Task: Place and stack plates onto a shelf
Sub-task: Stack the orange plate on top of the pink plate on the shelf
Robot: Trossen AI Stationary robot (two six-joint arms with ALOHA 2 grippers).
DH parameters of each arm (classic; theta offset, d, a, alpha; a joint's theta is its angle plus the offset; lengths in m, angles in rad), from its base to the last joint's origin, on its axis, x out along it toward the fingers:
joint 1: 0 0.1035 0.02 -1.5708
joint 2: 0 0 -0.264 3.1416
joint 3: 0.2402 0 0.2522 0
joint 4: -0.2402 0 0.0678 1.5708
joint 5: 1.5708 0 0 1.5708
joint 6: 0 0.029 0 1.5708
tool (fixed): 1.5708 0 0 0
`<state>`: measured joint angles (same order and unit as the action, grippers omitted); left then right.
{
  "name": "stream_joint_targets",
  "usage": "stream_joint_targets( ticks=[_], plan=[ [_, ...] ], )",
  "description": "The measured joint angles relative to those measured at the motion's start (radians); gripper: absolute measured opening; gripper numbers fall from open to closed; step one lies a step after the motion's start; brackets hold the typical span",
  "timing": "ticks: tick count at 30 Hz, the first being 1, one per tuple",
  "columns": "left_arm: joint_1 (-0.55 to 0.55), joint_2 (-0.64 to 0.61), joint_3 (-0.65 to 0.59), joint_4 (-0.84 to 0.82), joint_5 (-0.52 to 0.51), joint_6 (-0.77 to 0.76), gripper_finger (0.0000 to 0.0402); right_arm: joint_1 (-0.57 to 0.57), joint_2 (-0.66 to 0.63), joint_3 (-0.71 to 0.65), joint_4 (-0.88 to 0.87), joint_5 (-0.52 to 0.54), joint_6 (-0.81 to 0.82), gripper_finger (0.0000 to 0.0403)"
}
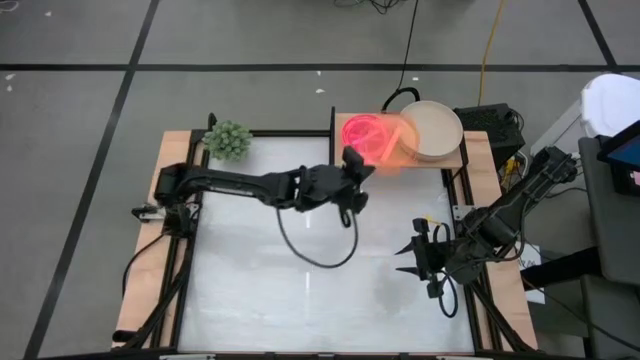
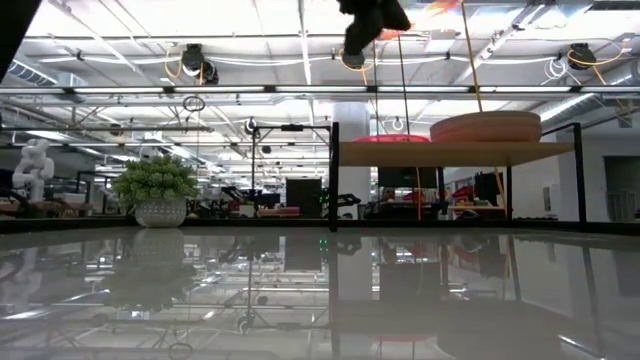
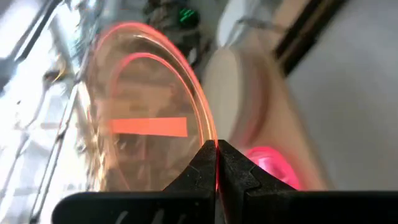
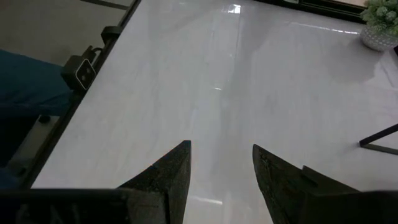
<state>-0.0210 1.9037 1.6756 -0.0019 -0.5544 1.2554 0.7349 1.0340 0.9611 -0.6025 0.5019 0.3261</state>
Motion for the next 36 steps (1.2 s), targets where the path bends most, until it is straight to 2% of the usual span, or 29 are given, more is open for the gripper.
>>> stream_joint_targets(
  ticks=[4,9,16,23,36],
  plan=[
    [0.052,0.056,0.031,0.020,-0.057,-0.010,0.0004,0.000,0.000,0.000,-0.002,0.000,0.002,0.0155],
    [0.105,0.118,0.050,0.034,-0.074,-0.066,0.0004,0.000,0.000,0.000,-0.003,0.000,0.002,0.0155],
    [0.155,0.165,0.054,0.027,-0.184,-0.108,0.0004,0.000,0.000,0.000,-0.015,0.036,0.002,0.0155],
    [0.156,0.166,0.054,0.019,-0.169,-0.200,0.0004,0.000,0.000,0.000,-0.038,0.078,-0.001,0.0155],
    [0.166,0.166,0.054,-0.035,-0.027,-0.441,0.0004,0.000,0.000,0.000,-0.034,0.078,0.006,0.0155]
  ],
)
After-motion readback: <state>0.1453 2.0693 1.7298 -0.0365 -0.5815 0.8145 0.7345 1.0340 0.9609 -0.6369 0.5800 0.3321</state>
